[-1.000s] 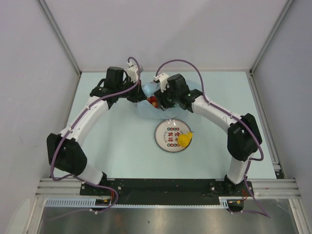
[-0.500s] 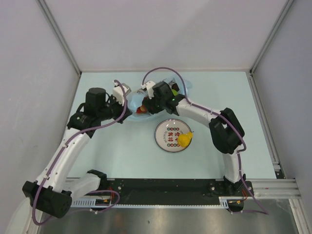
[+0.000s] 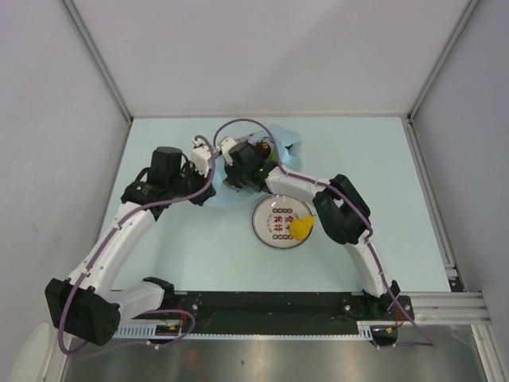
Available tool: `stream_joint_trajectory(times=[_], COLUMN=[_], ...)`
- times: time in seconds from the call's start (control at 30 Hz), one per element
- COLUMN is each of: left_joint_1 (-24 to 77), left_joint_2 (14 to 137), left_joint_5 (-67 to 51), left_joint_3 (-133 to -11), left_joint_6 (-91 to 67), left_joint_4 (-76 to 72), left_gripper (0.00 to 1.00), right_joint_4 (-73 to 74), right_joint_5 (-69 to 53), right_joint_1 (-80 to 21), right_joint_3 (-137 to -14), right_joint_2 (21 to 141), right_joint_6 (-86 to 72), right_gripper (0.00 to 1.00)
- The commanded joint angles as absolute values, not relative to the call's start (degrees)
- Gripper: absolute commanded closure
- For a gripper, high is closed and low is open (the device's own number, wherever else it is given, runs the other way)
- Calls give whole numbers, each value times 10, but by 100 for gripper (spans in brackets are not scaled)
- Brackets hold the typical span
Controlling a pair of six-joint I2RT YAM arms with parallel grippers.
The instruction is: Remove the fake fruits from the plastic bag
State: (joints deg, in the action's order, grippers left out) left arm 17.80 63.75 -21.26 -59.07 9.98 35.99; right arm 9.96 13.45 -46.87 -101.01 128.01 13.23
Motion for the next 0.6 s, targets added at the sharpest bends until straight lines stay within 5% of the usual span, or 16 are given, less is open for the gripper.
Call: stream_joint_trajectory(times=[0.0,0.1,0.13,0.33,0.43,0.57], left_joint_1=[172,169,167,163,163,163], left_joint_2=[646,652,653,661,667,673], left_joint_5=[-227,-227,-227,-228,-228,-232], left_joint_3=[-621,-627,-629,-633,-632,-633], left_joint_6=[90,86,87,79,70,61], left_joint_4=[338,331,329,315,306,292], left_gripper=[94,93,93,93,92,92], right_joint_4=[83,87,85,72,78,101], right_joint_5=[178,168,162,138,128,98], right_joint_1=[-467,-467,-466,-462,-462,-462], right_joint_3=[-1035,-1021,-1019,-1027,-1029,-1014], right_joint_2=[1307,1311,1311,1285,1253,1202], right_joint_6=[186,202,206,250,257,253], right_gripper=[10,17,33,75,90,98])
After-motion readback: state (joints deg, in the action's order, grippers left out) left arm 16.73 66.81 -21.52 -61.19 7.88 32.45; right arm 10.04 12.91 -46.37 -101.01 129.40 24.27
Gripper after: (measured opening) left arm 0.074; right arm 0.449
